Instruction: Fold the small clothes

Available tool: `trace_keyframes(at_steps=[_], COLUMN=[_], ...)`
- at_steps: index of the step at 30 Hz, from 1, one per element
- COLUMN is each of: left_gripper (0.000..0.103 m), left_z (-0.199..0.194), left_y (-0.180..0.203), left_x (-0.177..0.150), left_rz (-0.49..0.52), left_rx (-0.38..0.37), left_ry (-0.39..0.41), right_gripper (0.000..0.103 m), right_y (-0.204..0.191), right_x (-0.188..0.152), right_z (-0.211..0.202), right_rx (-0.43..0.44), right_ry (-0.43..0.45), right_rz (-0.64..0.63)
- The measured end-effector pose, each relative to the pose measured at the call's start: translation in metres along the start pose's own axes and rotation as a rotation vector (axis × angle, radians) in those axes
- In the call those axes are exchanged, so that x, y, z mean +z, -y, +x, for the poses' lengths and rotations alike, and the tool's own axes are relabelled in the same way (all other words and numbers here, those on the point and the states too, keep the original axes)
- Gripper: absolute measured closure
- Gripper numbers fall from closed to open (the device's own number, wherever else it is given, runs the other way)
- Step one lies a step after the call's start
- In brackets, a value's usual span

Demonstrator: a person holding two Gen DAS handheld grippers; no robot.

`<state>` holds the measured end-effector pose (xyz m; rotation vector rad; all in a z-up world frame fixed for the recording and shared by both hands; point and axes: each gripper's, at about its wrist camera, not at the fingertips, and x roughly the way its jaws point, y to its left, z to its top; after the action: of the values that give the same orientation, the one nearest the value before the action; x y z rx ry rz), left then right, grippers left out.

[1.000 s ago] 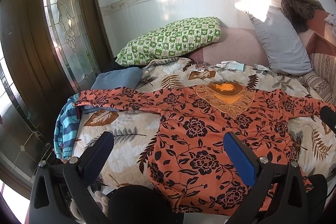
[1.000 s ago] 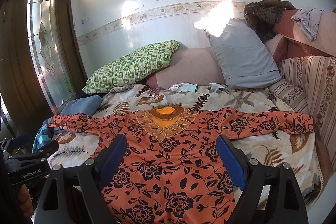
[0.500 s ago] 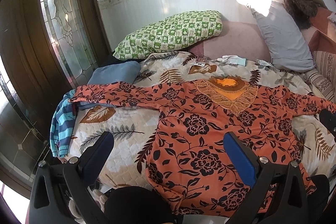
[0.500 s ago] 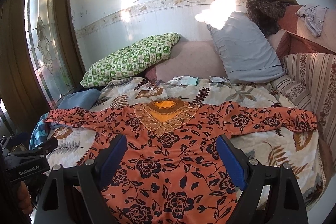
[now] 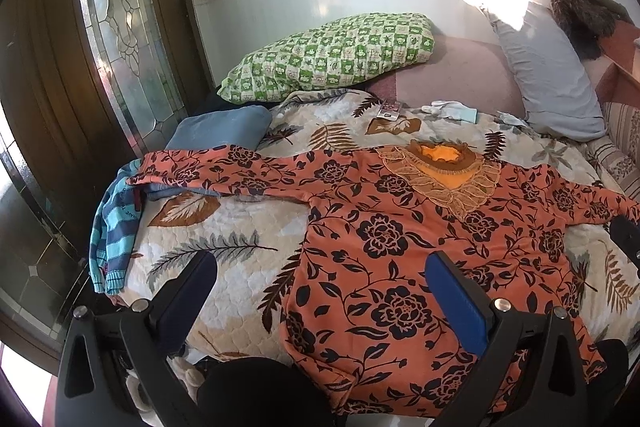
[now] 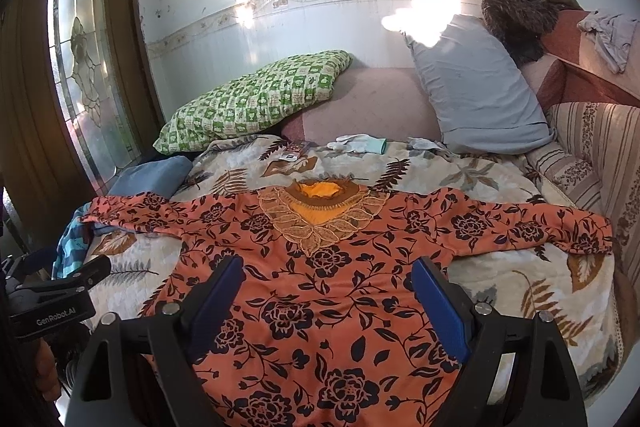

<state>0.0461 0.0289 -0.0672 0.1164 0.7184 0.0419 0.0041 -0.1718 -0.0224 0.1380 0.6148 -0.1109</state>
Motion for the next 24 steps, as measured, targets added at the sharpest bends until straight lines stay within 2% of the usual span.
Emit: trace_keyframes(at_steps=[16, 24], left_gripper=[0.0, 0.0], left_z=[-0.008, 0.01], left_y=[-0.002, 0.0], left_x=[-0.001, 0.003], left_rz=[0.001, 0.009], left_rx=[0.006, 0.024], left_ry=[0.01, -0.004], right_gripper=[0.014, 0.014], right_y=[-0.003, 0.012], right_x=[0.001, 0.0], right_z=[-0.006, 0.002], right_rx=[-0.004, -0.016], right_ry=[0.007, -0.009], right_rz=[-0.003, 0.015])
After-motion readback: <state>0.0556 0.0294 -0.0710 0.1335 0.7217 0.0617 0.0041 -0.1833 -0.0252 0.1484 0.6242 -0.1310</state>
